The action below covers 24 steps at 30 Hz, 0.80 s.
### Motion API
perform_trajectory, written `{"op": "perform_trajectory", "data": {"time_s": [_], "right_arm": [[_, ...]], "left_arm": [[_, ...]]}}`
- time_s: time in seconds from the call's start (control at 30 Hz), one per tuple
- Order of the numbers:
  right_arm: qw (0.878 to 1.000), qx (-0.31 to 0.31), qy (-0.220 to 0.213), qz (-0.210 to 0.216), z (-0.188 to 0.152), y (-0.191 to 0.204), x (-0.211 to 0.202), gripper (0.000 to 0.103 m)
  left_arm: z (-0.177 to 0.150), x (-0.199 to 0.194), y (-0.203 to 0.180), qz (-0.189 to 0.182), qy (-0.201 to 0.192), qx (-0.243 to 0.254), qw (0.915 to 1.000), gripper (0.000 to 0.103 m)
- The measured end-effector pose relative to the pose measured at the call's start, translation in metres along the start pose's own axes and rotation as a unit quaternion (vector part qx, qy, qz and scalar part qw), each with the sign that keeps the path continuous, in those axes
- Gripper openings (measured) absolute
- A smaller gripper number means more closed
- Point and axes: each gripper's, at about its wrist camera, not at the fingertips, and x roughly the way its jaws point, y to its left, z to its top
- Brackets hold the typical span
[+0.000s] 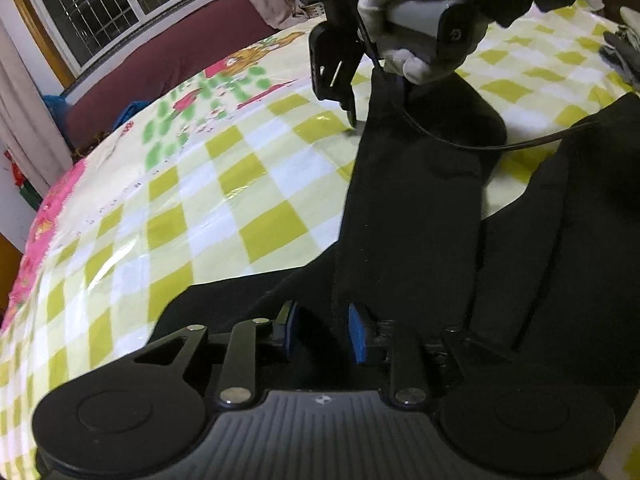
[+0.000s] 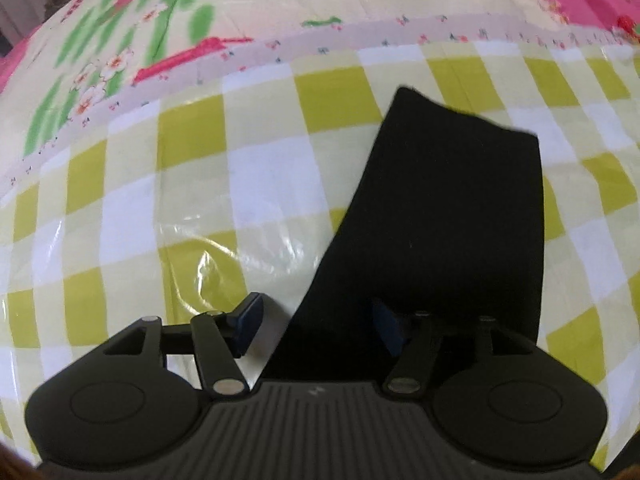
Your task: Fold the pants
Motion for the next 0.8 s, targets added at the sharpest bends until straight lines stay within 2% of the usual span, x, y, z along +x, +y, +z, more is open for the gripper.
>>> {"op": "perform_trajectory", "data": {"time_s": [0.03, 0.07, 0.13, 0.17, 0.23, 0.37, 0.47, 0.57, 0.63, 0.7, 0.8], "right_arm": [[1.0, 0.001, -0.003, -0.01, 0.0, -0.003, 0.002, 0.052], [1.0, 0.009, -0.004, -0.011, 0.0, -0.008, 0.005, 0.04], [0.999, 0.033, -0.006, -0.008, 0.0, -0.022, 0.006, 0.022], [0.999, 0.042, -0.006, 0.009, -0.001, -0.031, 0.003, 0.005], [0.998, 0.055, -0.005, 0.04, -0.004, -0.048, -0.008, 0.004], [0.994, 0.058, -0.035, 0.091, -0.022, -0.087, -0.054, 0.004], [0.988, 0.072, -0.053, 0.127, -0.05, -0.131, -0.104, 0.004], [0.981, 0.1, -0.073, 0.152, -0.091, -0.185, -0.163, 0.004], [0.977, 0.123, -0.075, 0.156, -0.121, -0.216, -0.19, 0.004], [0.975, 0.153, -0.059, 0.152, -0.158, -0.245, -0.198, 0.004], [0.978, 0.174, -0.017, 0.112, -0.206, -0.271, -0.167, 0.005]], "left_arm": [[0.0, 0.001, -0.001, 0.001, 0.001, -0.001, 1.0, 0.043], [0.001, 0.002, -0.002, 0.003, 0.004, -0.003, 1.0, 0.042], [0.003, 0.002, -0.003, 0.0, 0.008, -0.009, 0.9999, 0.032], [0.004, 0.002, -0.004, -0.003, 0.01, -0.012, 0.9999, 0.03], [0.006, 0.001, -0.006, -0.002, 0.01, -0.01, 0.9999, 0.026], [0.015, -0.014, -0.012, -0.009, -0.004, 0.007, 0.9999, 0.023], [0.024, -0.038, -0.023, -0.029, -0.025, 0.038, 0.9985, 0.022], [0.028, -0.067, -0.043, -0.058, -0.045, 0.085, 0.9936, 0.022], [0.028, -0.083, -0.061, -0.086, -0.053, 0.108, 0.989, 0.022], [0.024, -0.087, -0.082, -0.109, -0.045, 0.133, 0.9841, 0.022], [0.016, -0.078, -0.114, -0.124, -0.028, 0.172, 0.9768, 0.023]]}}
